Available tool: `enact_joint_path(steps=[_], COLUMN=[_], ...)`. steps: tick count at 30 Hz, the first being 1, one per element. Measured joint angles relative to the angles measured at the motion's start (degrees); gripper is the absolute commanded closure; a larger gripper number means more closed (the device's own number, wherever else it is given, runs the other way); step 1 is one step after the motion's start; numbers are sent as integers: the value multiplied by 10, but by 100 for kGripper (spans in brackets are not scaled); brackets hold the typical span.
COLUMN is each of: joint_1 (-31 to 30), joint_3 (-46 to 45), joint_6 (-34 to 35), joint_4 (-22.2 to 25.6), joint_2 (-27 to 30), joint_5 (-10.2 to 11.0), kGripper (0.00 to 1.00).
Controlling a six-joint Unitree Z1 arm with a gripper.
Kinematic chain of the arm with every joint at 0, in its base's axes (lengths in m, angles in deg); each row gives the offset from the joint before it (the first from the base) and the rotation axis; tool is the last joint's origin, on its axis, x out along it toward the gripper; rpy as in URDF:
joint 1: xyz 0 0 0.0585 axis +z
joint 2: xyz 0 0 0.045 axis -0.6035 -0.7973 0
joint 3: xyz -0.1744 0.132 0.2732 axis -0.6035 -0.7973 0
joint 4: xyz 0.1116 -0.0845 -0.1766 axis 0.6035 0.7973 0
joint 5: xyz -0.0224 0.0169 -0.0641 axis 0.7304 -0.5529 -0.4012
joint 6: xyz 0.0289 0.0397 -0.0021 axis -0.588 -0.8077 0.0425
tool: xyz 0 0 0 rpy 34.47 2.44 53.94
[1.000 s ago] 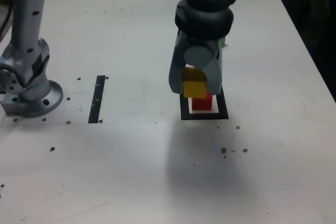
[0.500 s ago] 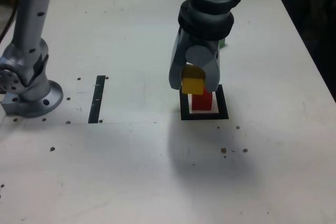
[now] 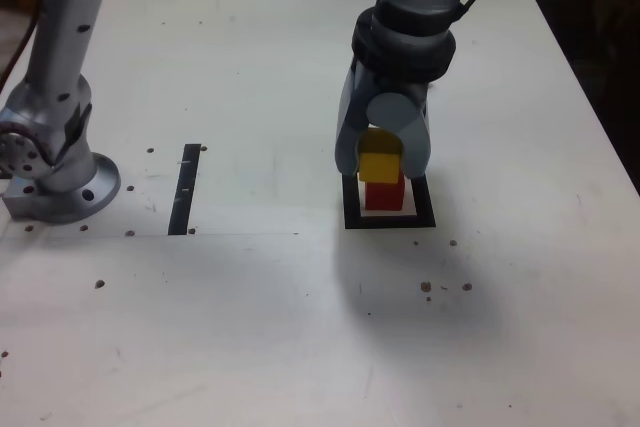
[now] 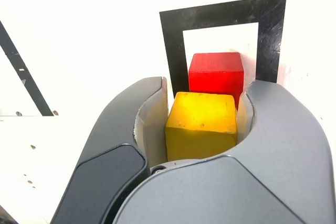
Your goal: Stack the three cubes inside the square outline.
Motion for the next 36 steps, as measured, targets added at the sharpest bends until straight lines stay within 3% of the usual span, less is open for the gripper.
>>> enact_joint_path(steps=[12,23,28,36], joint_1=[7,10,10,14], joint_3=[-4,-6,-6,-13], joint_6=[0,-2,-3,-3], joint_4=[-4,-13,-17,-29], joint_2=[-7,-16,-16,-17], joint_5=[2,1,7,8], kGripper=[61,45,35,9])
